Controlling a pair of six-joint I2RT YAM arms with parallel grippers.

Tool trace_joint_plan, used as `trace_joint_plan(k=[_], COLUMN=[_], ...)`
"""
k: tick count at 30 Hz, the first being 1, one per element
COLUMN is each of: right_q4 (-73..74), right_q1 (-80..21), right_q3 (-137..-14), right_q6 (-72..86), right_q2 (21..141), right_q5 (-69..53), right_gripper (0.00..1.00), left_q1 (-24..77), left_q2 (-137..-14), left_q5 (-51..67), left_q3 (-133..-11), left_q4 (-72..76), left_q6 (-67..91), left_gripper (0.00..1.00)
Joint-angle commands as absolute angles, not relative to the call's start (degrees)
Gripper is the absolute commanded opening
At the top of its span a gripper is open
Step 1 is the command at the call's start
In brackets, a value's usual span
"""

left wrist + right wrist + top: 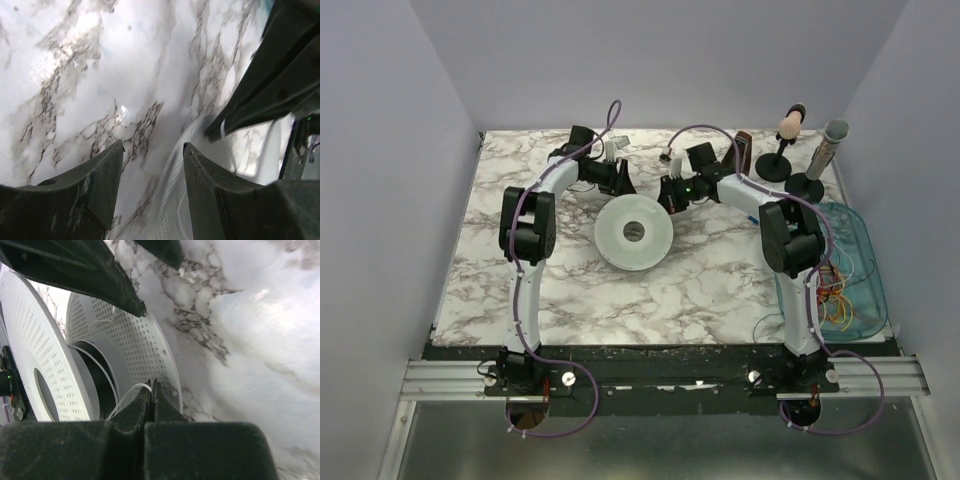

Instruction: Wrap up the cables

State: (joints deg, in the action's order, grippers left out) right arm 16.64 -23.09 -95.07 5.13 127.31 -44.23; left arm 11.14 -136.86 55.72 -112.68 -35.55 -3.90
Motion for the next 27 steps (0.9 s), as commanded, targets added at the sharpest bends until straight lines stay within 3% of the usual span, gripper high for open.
trace_joint_plan(k=[1, 4, 8, 15, 22, 27], right_q4=[17.40, 17.75, 18.19, 18.54, 23.10, 25.49], right_q1=[-24.96, -25.05, -25.05, -25.05, -25.05, -25.05], right_q3=[-93.25, -93.86, -94.92, -96.76, -105.63, -110.03], right_q6=[6.06, 6.42, 6.85, 7.03, 8.79, 11.86], right_q2=[128.32, 128.41, 128.76, 129.46, 134.55, 138.07], right_q5=[-42.63, -41.66, -41.31, -41.92, -44.12, -44.47], right_gripper=[0.01, 0.01, 0.01, 0.01, 0.02, 0.06], left_q1=[11.51, 11.51, 11.51, 11.25, 9.50, 6.68], left_q2=[-130.61, -128.15, -127.44, -125.95, -119.45, -112.95], left_q5=[60.29, 54.70, 47.29, 45.71, 41.23, 36.83], left_q3=[-106.19, -100.47, -99.40, -108.44, -108.81, -97.15], left_q4=[-17.96, -8.37, -9.22, -27.83, -45.67, -44.14], left_q6=[9.03, 18.88, 18.47, 2.76, -17.11, -20.65], left_gripper=[0.59, 0.58, 0.57, 0.55, 0.56, 0.56])
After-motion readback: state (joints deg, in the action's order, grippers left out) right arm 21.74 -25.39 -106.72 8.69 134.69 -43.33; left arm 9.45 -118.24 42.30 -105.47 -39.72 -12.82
